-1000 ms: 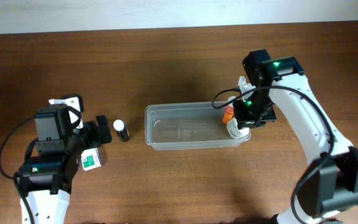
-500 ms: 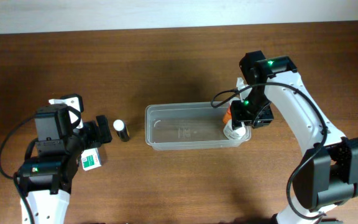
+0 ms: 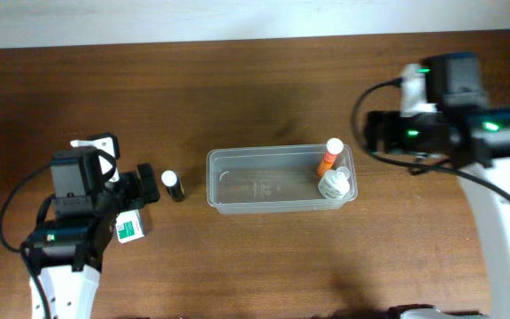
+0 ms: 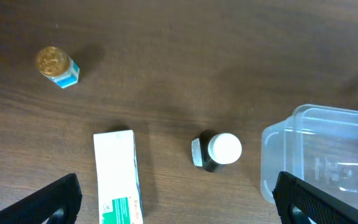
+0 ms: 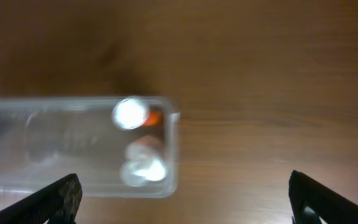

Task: Pack container
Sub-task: 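Place the dropper bottle into the container's right end, release, then grasp the dark white-capped bottle with the left gripper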

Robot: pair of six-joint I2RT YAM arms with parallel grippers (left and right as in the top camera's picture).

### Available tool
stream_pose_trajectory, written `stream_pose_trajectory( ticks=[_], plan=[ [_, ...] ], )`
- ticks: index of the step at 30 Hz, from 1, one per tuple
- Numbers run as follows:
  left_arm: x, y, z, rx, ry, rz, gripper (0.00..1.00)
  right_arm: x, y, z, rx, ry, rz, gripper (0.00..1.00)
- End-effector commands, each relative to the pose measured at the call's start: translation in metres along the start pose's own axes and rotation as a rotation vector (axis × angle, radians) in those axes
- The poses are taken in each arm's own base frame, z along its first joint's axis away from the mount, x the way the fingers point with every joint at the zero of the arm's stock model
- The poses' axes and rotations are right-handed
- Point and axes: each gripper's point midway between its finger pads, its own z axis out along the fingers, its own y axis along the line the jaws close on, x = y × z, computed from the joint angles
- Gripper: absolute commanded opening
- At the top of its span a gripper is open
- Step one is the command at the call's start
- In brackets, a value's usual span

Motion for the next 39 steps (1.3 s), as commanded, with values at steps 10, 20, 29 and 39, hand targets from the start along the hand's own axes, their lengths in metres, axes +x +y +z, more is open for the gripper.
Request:
stream_pose_trajectory(
  ticks=[10, 20, 29, 39],
  plan=[
    [0.03, -0.002, 0.076, 0.0, 0.255, -0.004, 0.99, 0.023, -0.084, 0.04, 0.113, 0.203, 0.233, 0.98],
    [0.028, -0.03, 0.094, 0.037, 0.24, 0.049, 1.0, 0.033, -0.089, 0.074, 0.114, 0.317, 0.245, 0.99],
    [0.031, -0.033, 0.101, 0.031, 0.254, 0.01, 0.99, 0.033, -0.089, 0.076, 0.114, 0.321, 0.245, 0.99],
    [0.056, -0.033, 0.122, 0.003, 0.36, -0.037, 0.82, 0.033, -0.089, 0.076, 0.113, 0.322, 0.242, 0.98]
  ],
)
